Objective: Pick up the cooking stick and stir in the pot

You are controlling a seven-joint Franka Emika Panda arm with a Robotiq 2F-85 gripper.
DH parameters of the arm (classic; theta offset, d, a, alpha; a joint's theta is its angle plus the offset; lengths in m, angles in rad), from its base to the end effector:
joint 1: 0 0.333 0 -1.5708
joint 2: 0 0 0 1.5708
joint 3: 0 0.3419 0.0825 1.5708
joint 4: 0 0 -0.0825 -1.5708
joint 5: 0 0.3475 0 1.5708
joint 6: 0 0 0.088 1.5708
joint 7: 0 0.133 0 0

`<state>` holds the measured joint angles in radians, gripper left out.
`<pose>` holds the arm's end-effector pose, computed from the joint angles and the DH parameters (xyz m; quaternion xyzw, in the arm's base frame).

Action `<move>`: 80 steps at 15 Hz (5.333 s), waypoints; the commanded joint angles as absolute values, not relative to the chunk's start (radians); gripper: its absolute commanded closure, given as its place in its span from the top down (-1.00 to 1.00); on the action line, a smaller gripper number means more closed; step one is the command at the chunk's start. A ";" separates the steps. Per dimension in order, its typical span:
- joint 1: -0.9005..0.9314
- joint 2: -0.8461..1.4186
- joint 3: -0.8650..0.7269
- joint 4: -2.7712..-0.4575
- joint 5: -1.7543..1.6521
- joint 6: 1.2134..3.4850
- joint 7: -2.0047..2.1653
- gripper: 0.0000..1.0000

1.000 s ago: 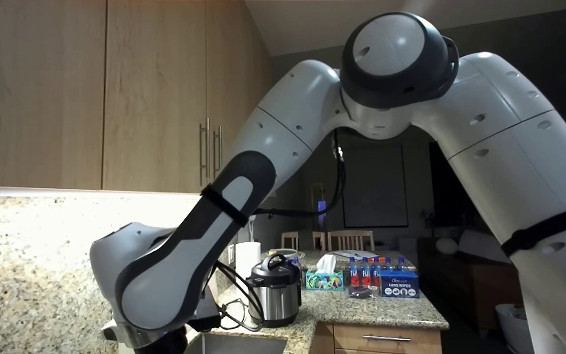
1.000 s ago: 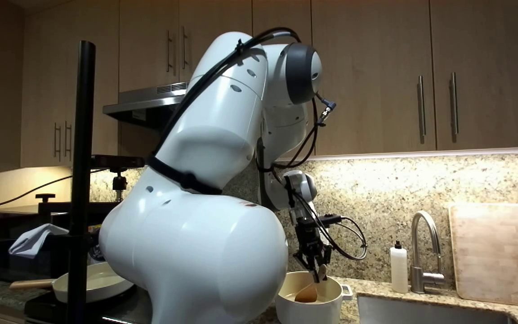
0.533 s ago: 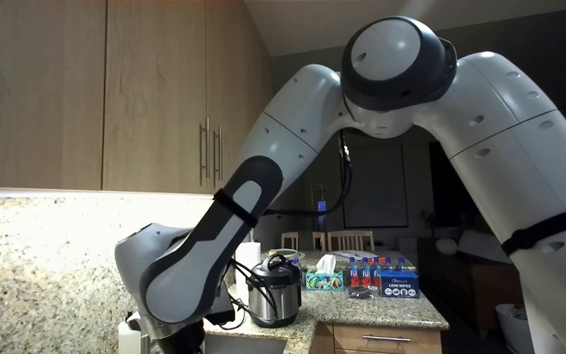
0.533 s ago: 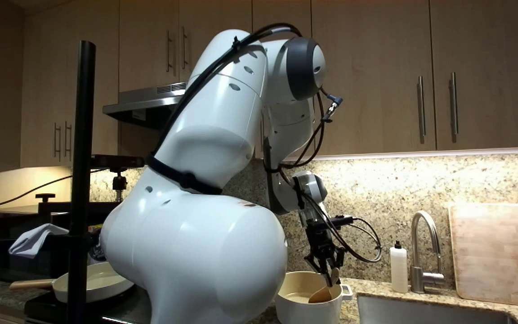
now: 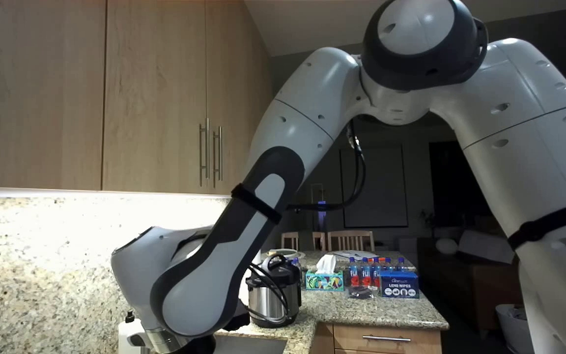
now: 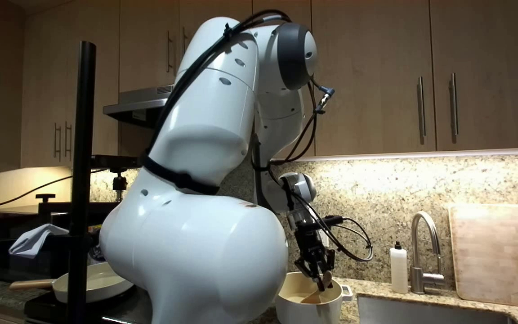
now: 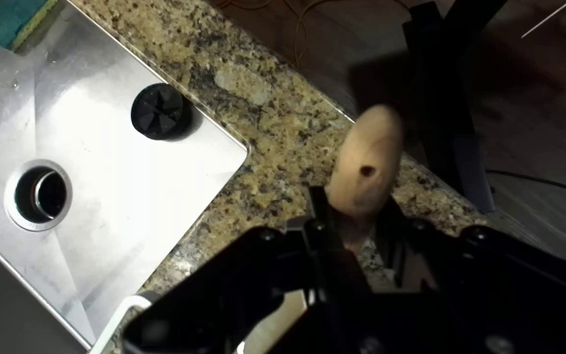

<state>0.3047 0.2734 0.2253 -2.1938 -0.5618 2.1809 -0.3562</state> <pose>0.4537 0.2289 0.2748 0.7843 0.5815 -0.1133 0.1841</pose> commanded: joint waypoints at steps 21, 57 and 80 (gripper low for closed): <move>0.290 0.355 0.245 -2.066 -0.524 2.164 -0.392 -0.82; 0.335 0.220 0.231 -2.230 -0.581 2.054 -0.218 -0.83; 0.362 0.420 0.250 -1.963 -0.599 2.014 -0.220 -0.82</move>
